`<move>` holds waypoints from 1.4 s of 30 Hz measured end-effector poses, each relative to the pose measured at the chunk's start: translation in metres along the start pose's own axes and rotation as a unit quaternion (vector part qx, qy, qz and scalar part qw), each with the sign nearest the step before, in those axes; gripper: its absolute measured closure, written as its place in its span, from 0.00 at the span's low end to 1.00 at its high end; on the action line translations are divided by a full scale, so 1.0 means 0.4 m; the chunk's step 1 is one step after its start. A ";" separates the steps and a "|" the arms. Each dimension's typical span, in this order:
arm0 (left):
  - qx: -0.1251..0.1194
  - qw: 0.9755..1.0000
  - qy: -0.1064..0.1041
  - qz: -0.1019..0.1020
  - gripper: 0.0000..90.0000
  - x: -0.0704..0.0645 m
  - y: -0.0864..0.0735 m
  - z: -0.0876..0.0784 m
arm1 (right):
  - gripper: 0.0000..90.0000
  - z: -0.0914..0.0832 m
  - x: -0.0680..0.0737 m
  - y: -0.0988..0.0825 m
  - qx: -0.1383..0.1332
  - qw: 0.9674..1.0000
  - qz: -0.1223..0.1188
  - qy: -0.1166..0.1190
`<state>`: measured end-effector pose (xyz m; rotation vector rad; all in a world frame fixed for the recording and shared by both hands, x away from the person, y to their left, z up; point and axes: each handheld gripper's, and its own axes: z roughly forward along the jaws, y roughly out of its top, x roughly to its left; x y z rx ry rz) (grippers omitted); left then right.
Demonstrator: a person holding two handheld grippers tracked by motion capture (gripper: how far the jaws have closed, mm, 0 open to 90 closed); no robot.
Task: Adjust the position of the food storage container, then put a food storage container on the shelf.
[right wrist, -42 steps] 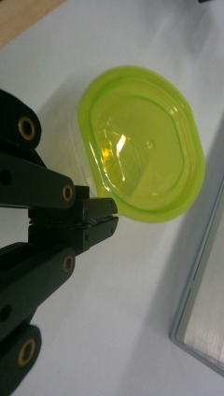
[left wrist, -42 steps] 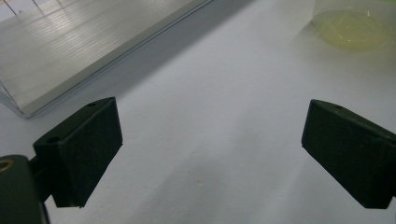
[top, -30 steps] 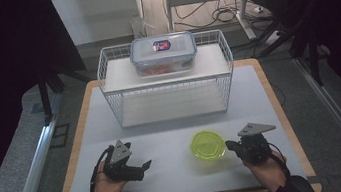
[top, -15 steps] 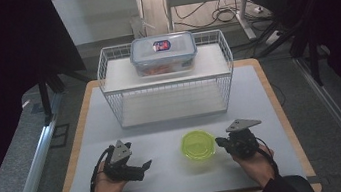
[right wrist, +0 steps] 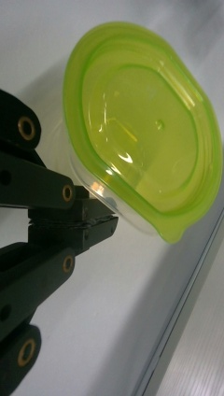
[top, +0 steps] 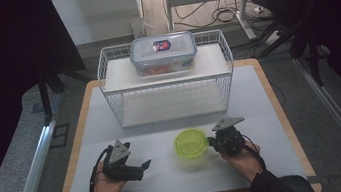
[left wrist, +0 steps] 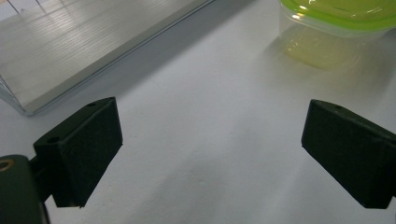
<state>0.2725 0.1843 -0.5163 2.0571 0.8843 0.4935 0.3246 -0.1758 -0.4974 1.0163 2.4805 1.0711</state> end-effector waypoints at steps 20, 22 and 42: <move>0.003 1.000 0.003 -0.003 0.06 0.000 -0.004 -0.007 | 0.66 -0.063 -0.067 -0.045 -0.006 1.000 0.016 -0.015; 0.004 1.000 0.003 -0.002 0.06 -0.001 -0.004 -0.007 | 0.58 -0.068 -0.074 -0.050 -0.008 1.000 0.024 -0.013; 0.003 1.000 0.005 0.003 0.06 -0.019 -0.012 -0.024 | 0.49 -0.128 -0.065 -0.041 -0.047 0.997 0.057 0.012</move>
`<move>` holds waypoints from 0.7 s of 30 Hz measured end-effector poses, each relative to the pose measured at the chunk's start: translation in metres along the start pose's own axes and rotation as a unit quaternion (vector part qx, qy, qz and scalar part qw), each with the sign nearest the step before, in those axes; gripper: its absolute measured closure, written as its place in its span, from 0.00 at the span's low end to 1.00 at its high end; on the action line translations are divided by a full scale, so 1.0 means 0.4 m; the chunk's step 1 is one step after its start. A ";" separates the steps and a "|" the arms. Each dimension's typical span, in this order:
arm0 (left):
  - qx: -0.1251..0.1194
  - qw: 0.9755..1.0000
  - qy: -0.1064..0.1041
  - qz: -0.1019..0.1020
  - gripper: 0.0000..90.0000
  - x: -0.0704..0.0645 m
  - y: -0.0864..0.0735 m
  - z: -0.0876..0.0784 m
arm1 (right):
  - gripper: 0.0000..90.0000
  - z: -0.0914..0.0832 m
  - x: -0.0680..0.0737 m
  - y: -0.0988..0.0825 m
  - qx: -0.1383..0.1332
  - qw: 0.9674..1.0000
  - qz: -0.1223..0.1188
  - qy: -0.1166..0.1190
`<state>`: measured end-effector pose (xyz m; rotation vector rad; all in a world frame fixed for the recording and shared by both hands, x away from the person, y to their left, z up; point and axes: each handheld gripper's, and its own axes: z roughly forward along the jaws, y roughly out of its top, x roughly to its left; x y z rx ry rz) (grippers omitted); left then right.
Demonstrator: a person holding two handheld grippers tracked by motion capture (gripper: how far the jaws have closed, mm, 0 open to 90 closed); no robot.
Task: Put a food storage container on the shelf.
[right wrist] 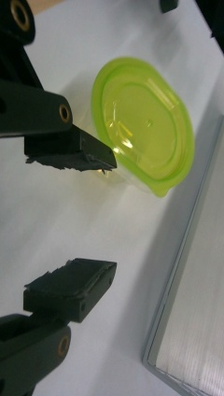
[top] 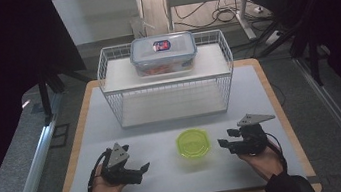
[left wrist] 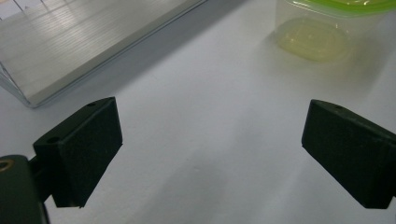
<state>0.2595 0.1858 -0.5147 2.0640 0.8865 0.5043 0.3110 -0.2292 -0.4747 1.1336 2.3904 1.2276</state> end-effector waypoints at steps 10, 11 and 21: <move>0.001 1.000 -0.003 0.002 0.06 -0.006 -0.002 -0.002 | 0.49 0.003 0.027 0.001 -0.014 0.999 0.032 0.028; 0.001 1.000 -0.003 0.002 0.06 -0.006 -0.002 -0.002 | 0.49 0.006 0.029 0.001 -0.017 0.999 0.039 0.033; 0.002 1.000 -0.006 0.006 0.06 -0.008 0.000 0.003 | 0.55 0.063 0.034 0.018 -0.001 0.995 0.078 0.067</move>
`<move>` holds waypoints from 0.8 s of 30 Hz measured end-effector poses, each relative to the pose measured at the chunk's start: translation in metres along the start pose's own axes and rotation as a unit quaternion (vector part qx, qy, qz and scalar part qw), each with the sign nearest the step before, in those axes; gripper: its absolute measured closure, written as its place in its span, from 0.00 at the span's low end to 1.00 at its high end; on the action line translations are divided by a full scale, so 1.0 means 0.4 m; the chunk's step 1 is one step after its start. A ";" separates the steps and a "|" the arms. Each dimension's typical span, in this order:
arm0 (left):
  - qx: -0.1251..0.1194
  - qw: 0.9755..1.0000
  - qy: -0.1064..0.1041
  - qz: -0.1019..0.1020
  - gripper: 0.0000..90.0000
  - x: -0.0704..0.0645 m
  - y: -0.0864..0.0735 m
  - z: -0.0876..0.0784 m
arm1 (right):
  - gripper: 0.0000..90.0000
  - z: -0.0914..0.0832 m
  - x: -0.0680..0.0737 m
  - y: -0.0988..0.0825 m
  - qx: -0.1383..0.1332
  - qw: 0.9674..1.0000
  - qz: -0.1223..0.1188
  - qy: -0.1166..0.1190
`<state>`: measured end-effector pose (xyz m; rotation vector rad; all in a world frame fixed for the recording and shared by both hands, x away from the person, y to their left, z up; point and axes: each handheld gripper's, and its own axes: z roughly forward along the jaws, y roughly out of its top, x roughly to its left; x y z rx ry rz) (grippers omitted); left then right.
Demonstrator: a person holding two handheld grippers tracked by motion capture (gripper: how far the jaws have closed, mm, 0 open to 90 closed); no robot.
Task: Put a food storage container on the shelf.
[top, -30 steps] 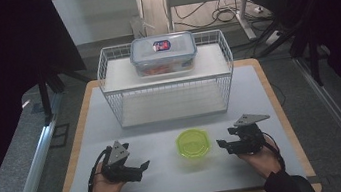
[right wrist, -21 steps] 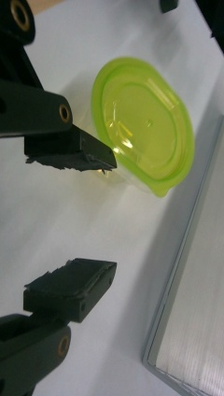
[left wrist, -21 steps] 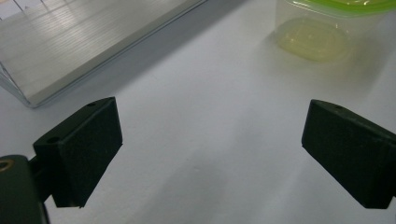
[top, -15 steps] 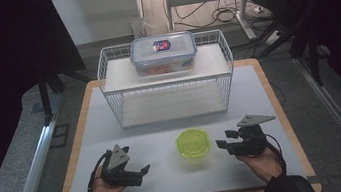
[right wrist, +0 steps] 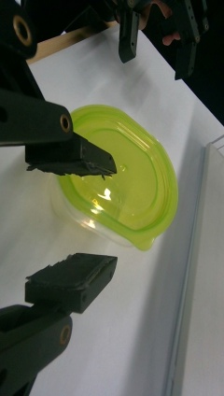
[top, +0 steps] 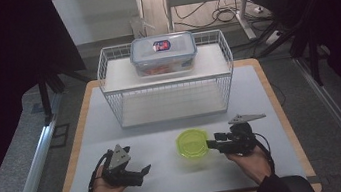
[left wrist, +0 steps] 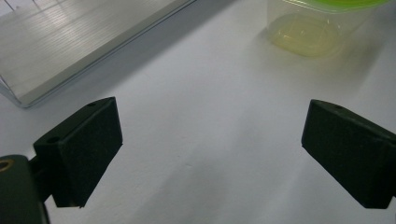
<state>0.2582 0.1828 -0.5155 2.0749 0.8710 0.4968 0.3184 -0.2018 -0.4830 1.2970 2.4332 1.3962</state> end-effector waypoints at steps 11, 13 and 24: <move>0.001 1.000 -0.004 0.003 0.06 -0.001 0.000 0.004 | 0.69 0.054 -0.037 0.019 0.021 0.997 0.064 0.036; 0.003 1.000 -0.005 0.005 0.06 -0.001 0.000 0.005 | 0.70 0.060 -0.045 0.022 0.022 0.996 0.076 0.047; 0.004 1.000 -0.007 0.005 0.06 -0.002 0.000 0.006 | 0.87 0.092 -0.078 0.043 0.033 0.987 0.125 0.091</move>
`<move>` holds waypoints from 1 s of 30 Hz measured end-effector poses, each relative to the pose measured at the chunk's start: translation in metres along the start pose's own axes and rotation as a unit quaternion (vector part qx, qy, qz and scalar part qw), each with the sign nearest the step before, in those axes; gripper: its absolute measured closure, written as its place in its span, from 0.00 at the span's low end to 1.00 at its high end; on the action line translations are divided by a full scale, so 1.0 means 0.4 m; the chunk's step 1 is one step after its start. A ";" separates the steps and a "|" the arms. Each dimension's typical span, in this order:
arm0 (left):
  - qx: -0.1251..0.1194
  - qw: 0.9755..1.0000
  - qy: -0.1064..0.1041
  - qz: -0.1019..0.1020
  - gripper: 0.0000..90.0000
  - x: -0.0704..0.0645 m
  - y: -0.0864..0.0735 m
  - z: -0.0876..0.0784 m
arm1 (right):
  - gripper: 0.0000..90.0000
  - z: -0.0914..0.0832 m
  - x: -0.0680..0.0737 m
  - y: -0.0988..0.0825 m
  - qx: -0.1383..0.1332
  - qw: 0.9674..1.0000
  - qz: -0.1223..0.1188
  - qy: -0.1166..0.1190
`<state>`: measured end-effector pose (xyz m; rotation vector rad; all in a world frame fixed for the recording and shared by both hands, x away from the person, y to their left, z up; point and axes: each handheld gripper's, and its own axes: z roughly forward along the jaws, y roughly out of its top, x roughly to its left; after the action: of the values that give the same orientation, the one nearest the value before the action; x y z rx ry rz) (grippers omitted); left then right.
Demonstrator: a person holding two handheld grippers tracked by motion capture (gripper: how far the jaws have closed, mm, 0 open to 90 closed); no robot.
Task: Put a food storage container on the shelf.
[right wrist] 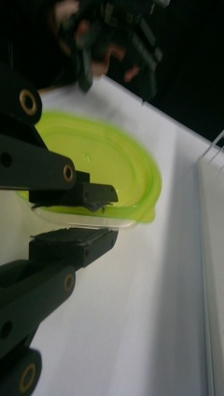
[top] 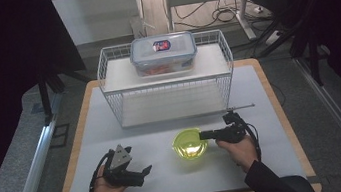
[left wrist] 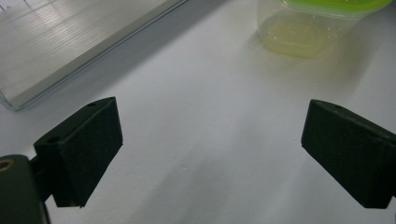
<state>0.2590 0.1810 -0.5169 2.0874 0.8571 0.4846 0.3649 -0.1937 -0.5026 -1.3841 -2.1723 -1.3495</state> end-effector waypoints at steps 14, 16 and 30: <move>-0.001 1.000 0.002 0.003 0.06 0.001 0.000 -0.001 | 0.91 -0.012 0.041 0.004 0.005 0.999 -0.032 0.009; 0.000 1.000 0.002 0.004 0.06 0.001 0.000 -0.001 | 0.91 -0.017 0.040 0.006 0.001 1.000 -0.029 0.013; -0.002 1.000 0.003 0.002 0.06 0.002 0.001 -0.001 | 0.91 -0.092 0.071 0.065 -0.040 0.998 -0.022 0.041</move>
<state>0.2594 0.1817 -0.5163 2.0856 0.8554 0.4931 0.3613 -0.2028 -0.4505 -1.2924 -2.1292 -1.4975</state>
